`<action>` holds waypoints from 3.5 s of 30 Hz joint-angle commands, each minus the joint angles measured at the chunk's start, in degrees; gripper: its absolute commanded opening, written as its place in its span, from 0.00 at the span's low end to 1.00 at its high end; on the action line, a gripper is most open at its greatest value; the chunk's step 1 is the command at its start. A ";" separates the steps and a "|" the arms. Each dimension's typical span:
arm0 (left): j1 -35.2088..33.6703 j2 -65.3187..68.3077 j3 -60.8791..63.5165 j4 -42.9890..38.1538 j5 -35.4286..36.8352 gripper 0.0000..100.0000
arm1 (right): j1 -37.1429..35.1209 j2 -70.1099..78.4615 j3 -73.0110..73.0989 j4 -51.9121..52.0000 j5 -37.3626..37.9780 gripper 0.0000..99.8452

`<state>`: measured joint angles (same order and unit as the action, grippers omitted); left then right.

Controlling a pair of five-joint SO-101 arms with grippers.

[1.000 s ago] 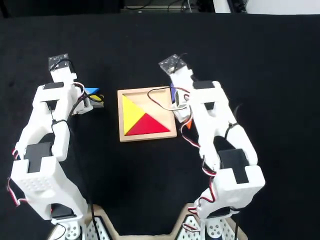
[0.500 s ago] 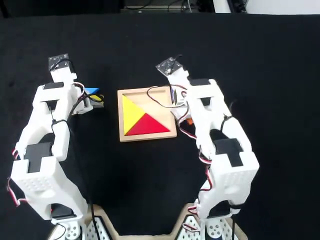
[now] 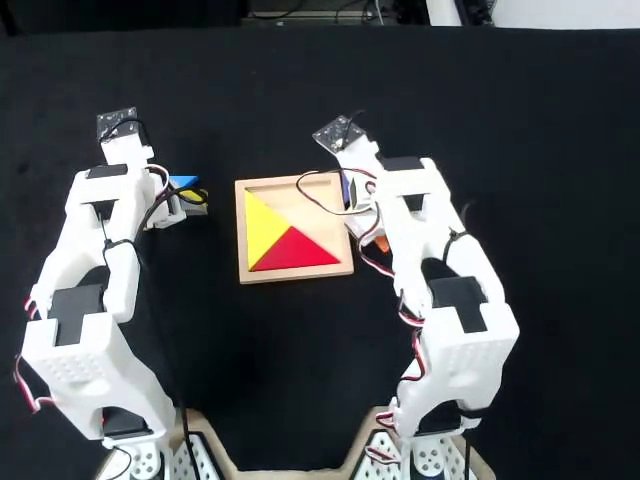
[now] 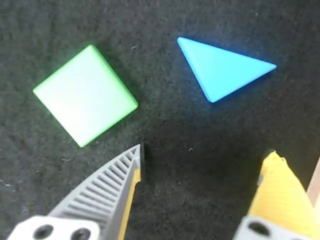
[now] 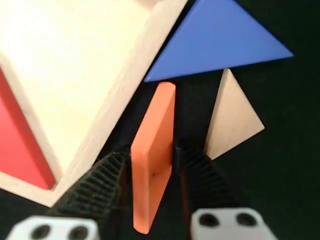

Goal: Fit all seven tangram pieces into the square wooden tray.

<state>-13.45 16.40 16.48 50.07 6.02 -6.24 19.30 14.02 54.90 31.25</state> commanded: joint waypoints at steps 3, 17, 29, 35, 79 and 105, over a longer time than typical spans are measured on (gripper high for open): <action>-0.92 -3.34 -0.40 -0.62 0.00 0.36 | 4.22 -5.58 -2.07 0.79 0.00 0.11; -0.92 -3.34 -0.40 -0.62 0.00 0.36 | 6.86 -5.93 -1.27 1.93 0.00 0.11; -0.92 -3.34 -0.40 -0.62 0.00 0.36 | 6.33 -6.99 -1.45 5.71 0.00 0.22; -0.92 -3.34 -0.40 -0.62 0.00 0.36 | 4.84 -11.47 1.19 4.48 0.00 0.22; -1.01 -3.34 -0.40 -0.62 0.00 0.36 | -2.29 -4.62 -1.01 9.14 -3.16 0.24; -1.63 -3.34 -0.48 -0.62 0.18 0.36 | 0.09 5.23 -10.42 6.15 -5.01 0.01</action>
<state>-14.42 16.40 16.48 50.07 6.02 -6.51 24.57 6.20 61.76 25.71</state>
